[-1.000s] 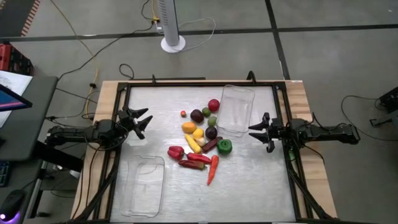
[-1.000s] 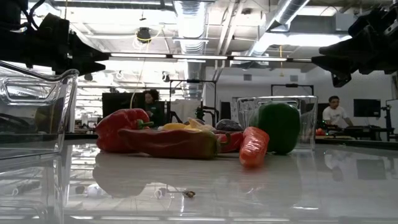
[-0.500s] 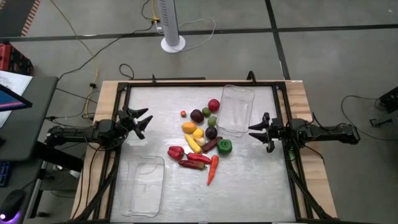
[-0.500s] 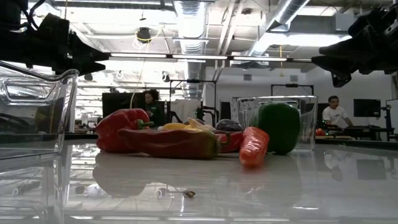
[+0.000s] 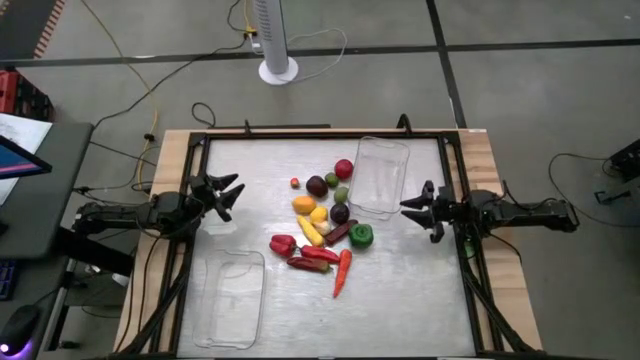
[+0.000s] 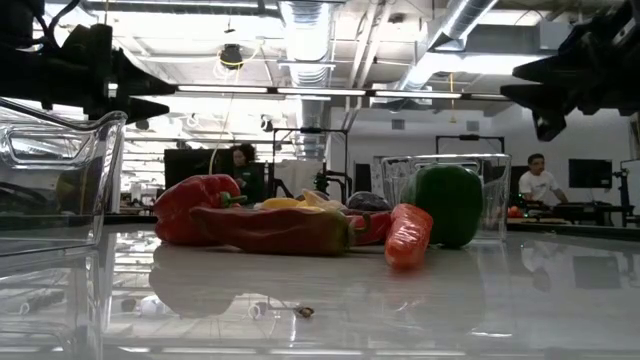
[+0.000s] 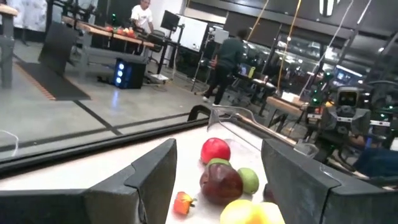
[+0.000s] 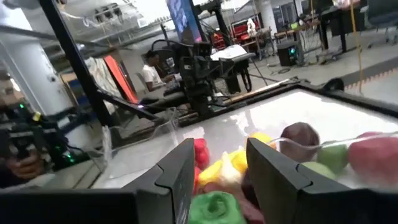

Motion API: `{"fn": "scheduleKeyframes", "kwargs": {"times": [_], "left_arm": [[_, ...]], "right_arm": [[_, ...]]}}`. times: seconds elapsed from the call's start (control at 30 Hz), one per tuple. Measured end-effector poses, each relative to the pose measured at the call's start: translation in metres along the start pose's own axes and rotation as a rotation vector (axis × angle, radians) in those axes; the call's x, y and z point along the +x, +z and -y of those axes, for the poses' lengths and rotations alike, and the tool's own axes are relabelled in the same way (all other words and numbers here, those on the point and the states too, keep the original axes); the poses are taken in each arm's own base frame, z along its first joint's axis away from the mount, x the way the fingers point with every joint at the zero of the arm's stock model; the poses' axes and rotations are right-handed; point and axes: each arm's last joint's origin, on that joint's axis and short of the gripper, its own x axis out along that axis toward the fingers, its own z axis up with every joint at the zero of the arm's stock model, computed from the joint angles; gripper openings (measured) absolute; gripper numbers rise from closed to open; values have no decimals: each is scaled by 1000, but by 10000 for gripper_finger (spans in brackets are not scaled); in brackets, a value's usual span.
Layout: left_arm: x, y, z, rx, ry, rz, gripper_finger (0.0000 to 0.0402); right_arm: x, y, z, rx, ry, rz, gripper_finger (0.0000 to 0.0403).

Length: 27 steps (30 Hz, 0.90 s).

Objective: Sort produce into baskets
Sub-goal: Put the dark red apple into the bottom transparent bin

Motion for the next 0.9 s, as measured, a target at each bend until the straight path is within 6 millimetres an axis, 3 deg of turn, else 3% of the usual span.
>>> {"fn": "scheduleKeyframes", "kwargs": {"times": [0.17, 0.37, 0.6, 0.73, 0.9], "left_arm": [[0, 0, 1, -76, -35, -13, 222], [0, 6, 8, -52, -246, 4, 222], [9, 4, 5, 5, -170, -7, 222], [16, 2, 2, 37, -145, -61, 222], [30, 13, 3, 95, -124, -120, 222]], "right_arm": [[0, 2, -1, 36, 7, 20, 172], [0, 5, 0, 136, -39, 70, 172], [0, 7, 2, 186, -110, 114, 172], [-2, 11, 8, 165, -323, 227, 172], [-5, 22, 8, 47, -365, 327, 172]]}}
